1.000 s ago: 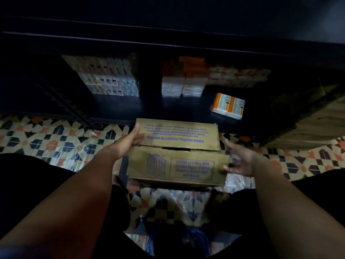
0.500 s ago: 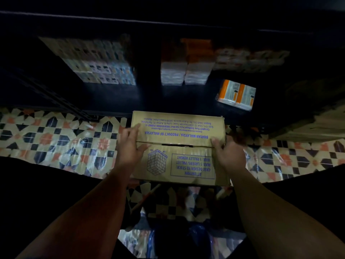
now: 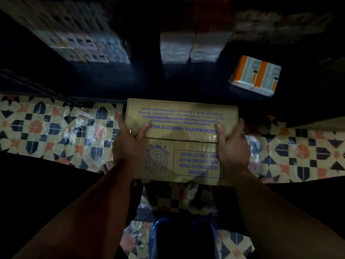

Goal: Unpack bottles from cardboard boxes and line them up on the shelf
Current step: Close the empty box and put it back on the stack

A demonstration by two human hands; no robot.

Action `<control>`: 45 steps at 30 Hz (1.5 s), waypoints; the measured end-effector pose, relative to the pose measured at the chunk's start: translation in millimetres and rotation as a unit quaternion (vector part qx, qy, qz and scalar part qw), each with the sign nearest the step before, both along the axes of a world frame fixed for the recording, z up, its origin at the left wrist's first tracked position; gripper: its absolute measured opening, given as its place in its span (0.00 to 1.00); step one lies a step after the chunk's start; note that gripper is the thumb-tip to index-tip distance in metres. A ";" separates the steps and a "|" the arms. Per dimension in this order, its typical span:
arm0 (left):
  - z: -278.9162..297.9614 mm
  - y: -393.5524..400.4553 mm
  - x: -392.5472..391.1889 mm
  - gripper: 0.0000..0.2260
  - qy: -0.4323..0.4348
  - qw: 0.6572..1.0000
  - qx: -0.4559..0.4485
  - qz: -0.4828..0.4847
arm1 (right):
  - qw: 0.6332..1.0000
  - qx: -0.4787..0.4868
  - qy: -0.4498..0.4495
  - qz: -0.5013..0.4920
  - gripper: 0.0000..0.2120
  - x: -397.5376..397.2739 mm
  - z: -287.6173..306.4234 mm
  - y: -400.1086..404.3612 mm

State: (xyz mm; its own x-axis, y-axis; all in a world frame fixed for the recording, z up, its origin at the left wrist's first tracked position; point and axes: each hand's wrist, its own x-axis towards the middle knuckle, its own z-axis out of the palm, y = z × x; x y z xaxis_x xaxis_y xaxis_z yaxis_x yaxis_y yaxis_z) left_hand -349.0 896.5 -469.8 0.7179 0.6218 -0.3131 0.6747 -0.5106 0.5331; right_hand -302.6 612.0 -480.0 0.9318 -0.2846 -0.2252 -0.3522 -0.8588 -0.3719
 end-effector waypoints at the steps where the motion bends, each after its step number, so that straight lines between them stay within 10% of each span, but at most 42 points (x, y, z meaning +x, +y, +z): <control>1: -1.1 -0.9 1.3 0.42 0.012 1.000 0.011 0.004 | 1.000 -0.008 -0.001 0.002 0.41 0.5 -1.5 -0.3; 13: 68.0 -6.0 -6.4 0.31 0.061 0.998 0.003 -0.004 | 0.997 0.039 0.062 -0.037 0.39 -23.1 61.7 2.9; 33: 508.2 -7.6 -22.7 0.34 0.094 0.989 0.004 -0.110 | 0.994 0.081 0.041 -0.056 0.34 -51.7 519.5 -9.3; 45: 556.0 -135.2 45.3 0.41 0.100 0.933 0.062 -0.341 | 0.957 0.048 0.052 -0.281 0.36 -93.1 575.6 -123.3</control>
State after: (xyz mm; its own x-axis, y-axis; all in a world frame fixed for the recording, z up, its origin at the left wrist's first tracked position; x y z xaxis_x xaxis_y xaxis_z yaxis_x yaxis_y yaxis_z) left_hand -303.7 761.3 86.3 0.8950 0.0823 -0.4383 0.2499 -0.9066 0.3400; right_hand -395.7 488.7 95.6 0.6087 -0.7078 -0.3584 -0.7879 -0.4858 -0.3786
